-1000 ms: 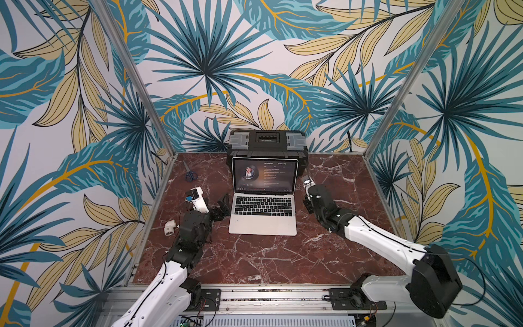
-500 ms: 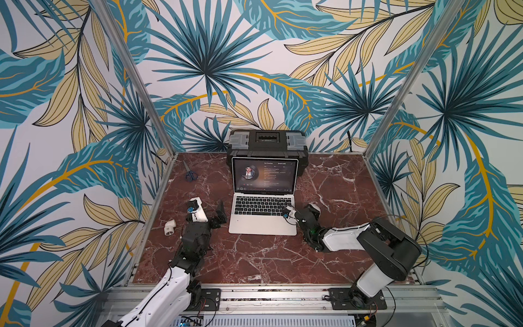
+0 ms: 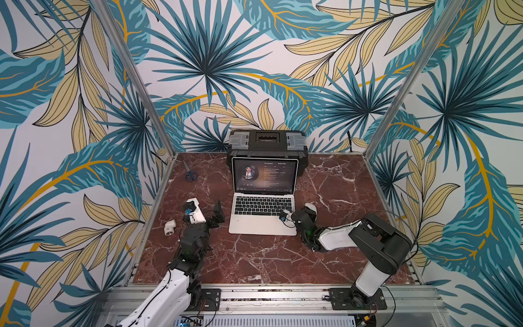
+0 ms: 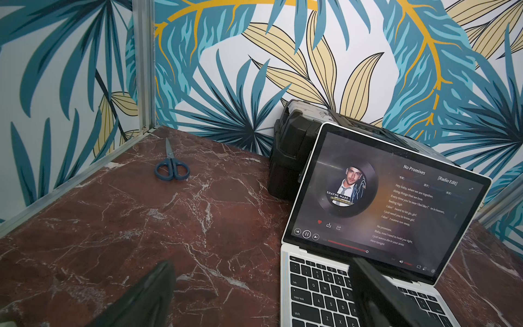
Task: Remove the wireless mouse receiver from the laptop
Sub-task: Place the mouse at the center of the board.
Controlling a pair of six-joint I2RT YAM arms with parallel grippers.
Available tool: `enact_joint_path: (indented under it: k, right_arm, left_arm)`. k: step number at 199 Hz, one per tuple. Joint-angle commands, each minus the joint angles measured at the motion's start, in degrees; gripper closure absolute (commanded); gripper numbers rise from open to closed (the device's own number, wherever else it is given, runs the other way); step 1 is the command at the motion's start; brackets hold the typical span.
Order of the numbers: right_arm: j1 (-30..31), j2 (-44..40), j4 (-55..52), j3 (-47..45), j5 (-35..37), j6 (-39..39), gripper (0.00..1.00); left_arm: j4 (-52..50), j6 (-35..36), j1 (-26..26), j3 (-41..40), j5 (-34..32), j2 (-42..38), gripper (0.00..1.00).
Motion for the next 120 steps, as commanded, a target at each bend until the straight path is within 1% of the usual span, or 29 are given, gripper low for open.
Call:
enact_joint_path:
  k: [1, 14, 34, 43, 50, 61, 71, 82, 92, 97, 102, 107, 113, 120]
  right_arm:
    - [1.7, -0.8, -10.5, 0.7, -1.8, 7.1, 0.41]
    - [2.6, -2.0, -13.2, 1.0, -2.1, 9.3, 0.37]
    - [4.3, -5.1, -17.9, 1.6, -2.9, 12.5, 0.27]
    - [4.9, -7.3, -20.3, 1.6, -4.2, 13.7, 0.2]
    - [5.0, -9.5, -21.5, 1.7, -4.9, 14.7, 0.16]
    - [5.0, -14.1, -23.4, 2.3, -5.7, 17.1, 0.14]
    - [4.1, -19.6, -24.5, 2.9, -8.3, 19.0, 0.1]
    - [0.1, -25.3, -23.1, 2.8, -10.5, 23.8, 0.05]
    - [-6.4, -29.6, -21.5, 2.4, -12.7, 32.8, 0.03]
    - [-10.3, -31.3, -21.3, 1.8, -16.2, 37.2, 0.03]
    - [-14.4, -32.7, -20.0, 0.6, -19.6, 40.9, 0.03]
    - [-17.5, -33.8, -17.8, -1.1, -21.5, 44.3, 0.02]
    - [-20.2, -34.5, -14.7, -3.3, -21.8, 47.1, 0.02]
    - [-22.4, -34.7, -9.4, -6.7, -21.5, 48.2, 0.02]
  left_arm:
    - [0.8, 0.5, 0.3, -1.7, -0.9, -0.5, 0.0]
    - [0.8, 0.5, 0.2, -1.7, -0.8, -0.5, 0.0]
    - [1.1, 0.9, 0.3, -1.6, -0.9, -0.1, 0.0]
    - [1.2, 1.3, 0.3, -1.3, -1.0, 0.2, 0.0]
    - [0.9, 2.0, 0.4, -0.7, -1.1, 0.4, 0.0]
    - [0.4, 4.1, 0.4, 0.3, -1.7, 0.9, 0.0]
    - [0.2, 7.4, 0.4, 1.2, -3.8, 1.6, 0.0]
    - [0.2, 11.1, 0.4, 2.6, -8.2, 2.9, 0.0]
    - [2.6, 15.4, 0.7, 3.3, -11.3, 5.7, 0.0]
    - [3.9, 17.8, 1.0, 3.6, -12.2, 8.0, 0.0]
    - [5.6, 19.9, 1.1, 4.0, -12.6, 10.6, 0.0]
    - [7.8, 21.4, 1.3, 4.1, -12.6, 13.4, 0.0]
    - [10.9, 22.8, 1.5, 4.0, -11.6, 16.7, 0.0]
    - [14.8, 24.7, 1.6, 3.8, -9.0, 20.5, 0.0]
